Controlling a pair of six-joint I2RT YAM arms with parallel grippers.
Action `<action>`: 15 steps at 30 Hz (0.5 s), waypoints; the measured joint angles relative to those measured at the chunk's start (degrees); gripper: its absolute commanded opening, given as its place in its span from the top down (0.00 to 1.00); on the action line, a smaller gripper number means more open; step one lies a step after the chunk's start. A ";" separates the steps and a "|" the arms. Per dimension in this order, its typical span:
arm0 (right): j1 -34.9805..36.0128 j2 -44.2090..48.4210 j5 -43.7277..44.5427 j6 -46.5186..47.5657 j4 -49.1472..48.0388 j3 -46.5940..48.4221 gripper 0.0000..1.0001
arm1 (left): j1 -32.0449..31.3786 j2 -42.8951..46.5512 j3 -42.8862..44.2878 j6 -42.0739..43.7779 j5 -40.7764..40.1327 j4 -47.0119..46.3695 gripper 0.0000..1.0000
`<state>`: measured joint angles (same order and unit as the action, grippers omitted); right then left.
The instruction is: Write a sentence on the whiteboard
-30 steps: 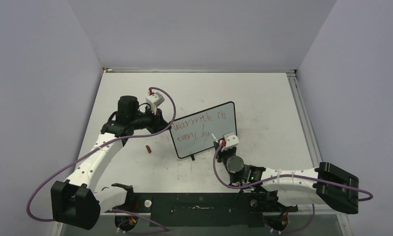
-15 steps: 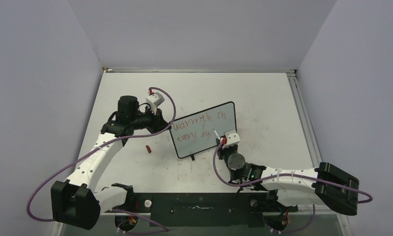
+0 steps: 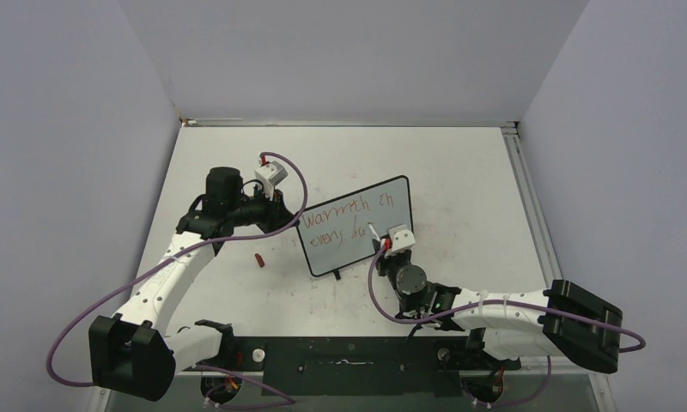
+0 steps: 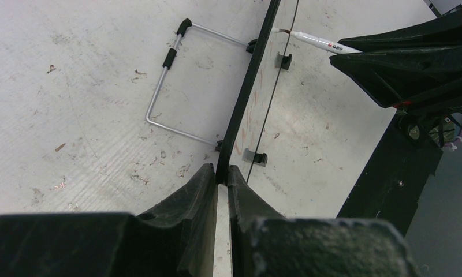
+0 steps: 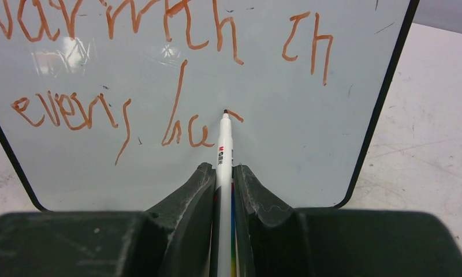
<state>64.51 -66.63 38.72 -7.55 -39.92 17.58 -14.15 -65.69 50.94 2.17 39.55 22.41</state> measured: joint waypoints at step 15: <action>3.52 -0.09 0.92 -5.03 3.13 -1.29 0.95 | 0.02 0.00 0.00 0.00 0.00 0.02 1.00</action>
<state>68.03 -66.72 39.64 -12.58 -36.80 16.29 -14.13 -65.69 50.94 2.17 39.55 22.44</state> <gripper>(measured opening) 0.151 0.091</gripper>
